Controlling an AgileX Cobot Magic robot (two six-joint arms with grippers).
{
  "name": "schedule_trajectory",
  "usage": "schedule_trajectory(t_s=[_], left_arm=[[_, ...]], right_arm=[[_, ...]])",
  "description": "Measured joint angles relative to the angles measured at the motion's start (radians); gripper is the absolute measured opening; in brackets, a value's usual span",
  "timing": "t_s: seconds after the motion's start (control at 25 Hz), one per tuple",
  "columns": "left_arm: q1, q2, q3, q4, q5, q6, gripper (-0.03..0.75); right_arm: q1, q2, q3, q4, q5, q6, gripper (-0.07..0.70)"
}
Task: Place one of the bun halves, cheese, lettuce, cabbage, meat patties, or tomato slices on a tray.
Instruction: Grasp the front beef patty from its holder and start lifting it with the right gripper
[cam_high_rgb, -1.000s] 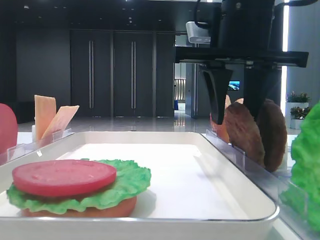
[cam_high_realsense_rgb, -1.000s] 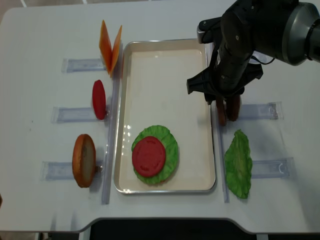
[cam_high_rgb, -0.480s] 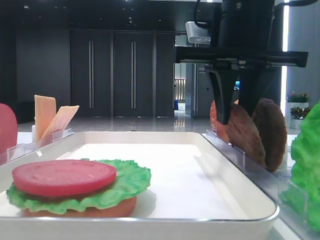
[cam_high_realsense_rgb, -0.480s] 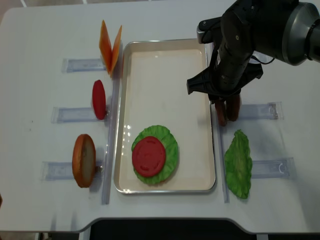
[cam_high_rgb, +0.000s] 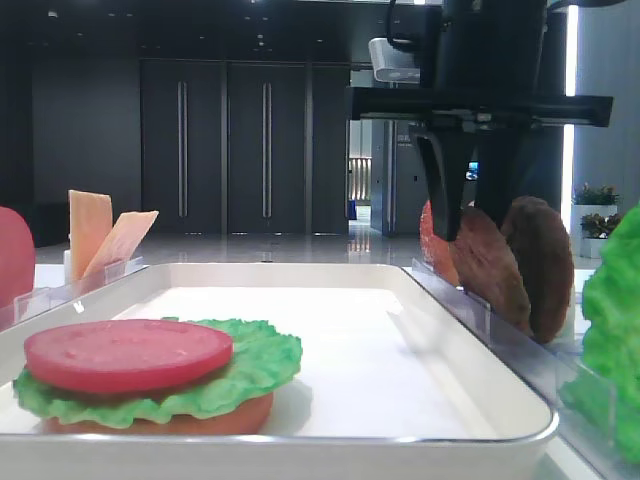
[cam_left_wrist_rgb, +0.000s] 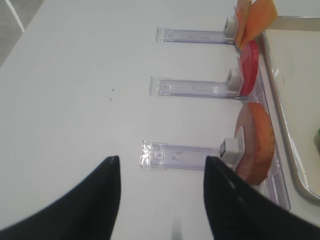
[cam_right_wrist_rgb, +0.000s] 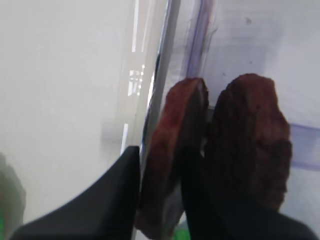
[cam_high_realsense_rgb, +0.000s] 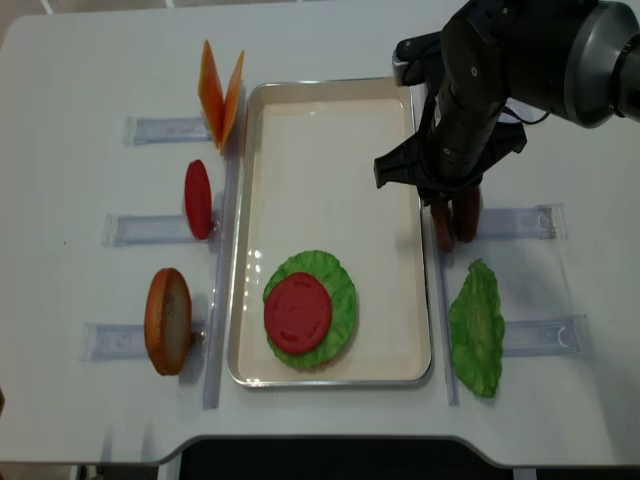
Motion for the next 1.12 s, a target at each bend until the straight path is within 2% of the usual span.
schedule_trajectory(t_s=[0.2,0.44,0.96,1.12], left_arm=[[0.000,0.000,0.000,0.000,0.000,0.000,0.409],[0.000,0.000,0.000,0.000,0.000,0.000,0.409],[0.000,0.000,0.000,0.000,0.000,0.000,0.409],[0.000,0.000,0.000,0.000,0.000,0.000,0.409]], right_arm=[[0.000,0.000,-0.058,-0.021,0.047,-0.008,0.201],[0.000,0.000,-0.072,-0.021,0.072,-0.017,0.201],[0.006,0.023,-0.072,0.037,0.073,-0.073,0.208],[0.006,0.047,-0.072,0.047,0.067,-0.080,0.253]])
